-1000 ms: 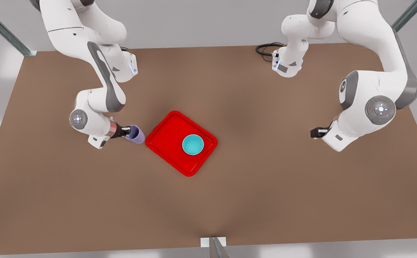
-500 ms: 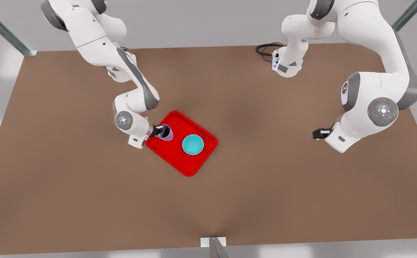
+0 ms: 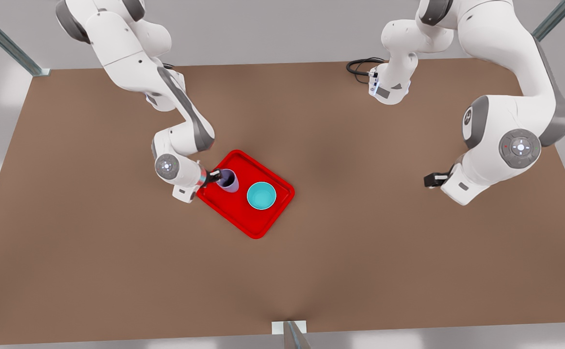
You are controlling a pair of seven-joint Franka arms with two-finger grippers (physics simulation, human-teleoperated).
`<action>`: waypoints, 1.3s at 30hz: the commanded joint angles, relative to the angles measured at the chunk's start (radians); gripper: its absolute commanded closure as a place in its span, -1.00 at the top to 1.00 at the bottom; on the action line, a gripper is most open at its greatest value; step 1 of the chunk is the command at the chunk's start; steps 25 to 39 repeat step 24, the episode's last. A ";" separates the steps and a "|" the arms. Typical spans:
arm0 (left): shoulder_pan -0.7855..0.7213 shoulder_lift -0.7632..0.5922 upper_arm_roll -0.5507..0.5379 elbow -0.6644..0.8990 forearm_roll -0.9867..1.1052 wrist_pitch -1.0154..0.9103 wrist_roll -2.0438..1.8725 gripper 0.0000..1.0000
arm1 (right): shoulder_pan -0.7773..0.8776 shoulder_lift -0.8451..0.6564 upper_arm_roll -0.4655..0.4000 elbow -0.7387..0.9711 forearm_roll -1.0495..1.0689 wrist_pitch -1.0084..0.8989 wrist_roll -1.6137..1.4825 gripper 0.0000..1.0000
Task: Place the bowl on the tray with the left arm and the cup on the tray with the right arm
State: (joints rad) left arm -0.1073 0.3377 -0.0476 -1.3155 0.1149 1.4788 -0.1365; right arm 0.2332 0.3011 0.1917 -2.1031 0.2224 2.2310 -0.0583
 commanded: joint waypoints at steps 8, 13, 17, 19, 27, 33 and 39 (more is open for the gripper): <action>-0.003 -0.005 -0.005 0.007 0.000 0.000 -0.005 1.00 | -0.012 -0.037 -0.095 0.127 -0.012 -0.139 -0.018 0.94; -0.003 -0.005 -0.006 0.007 0.000 -0.002 -0.005 1.00 | -0.121 -0.036 -0.196 0.339 -0.120 -0.268 -0.021 1.00; -0.003 -0.005 -0.006 0.007 0.000 -0.002 -0.005 1.00 | -0.275 -0.051 -0.187 0.518 -0.170 -0.465 0.003 1.00; -0.003 -0.005 -0.006 0.007 0.000 -0.002 -0.005 1.00 | -0.265 -0.097 -0.193 0.505 -0.192 -0.488 0.054 1.00; -0.003 -0.005 -0.008 0.009 0.000 -0.002 -0.005 1.00 | -0.272 -0.086 -0.199 0.531 -0.212 -0.478 0.060 1.00; -0.003 -0.005 -0.008 0.009 0.000 -0.002 -0.005 1.00 | -0.272 -0.086 -0.199 0.531 -0.212 -0.478 0.060 1.00; -0.003 -0.005 -0.008 0.009 0.000 -0.002 -0.005 1.00 | -0.272 -0.086 -0.199 0.531 -0.212 -0.478 0.060 1.00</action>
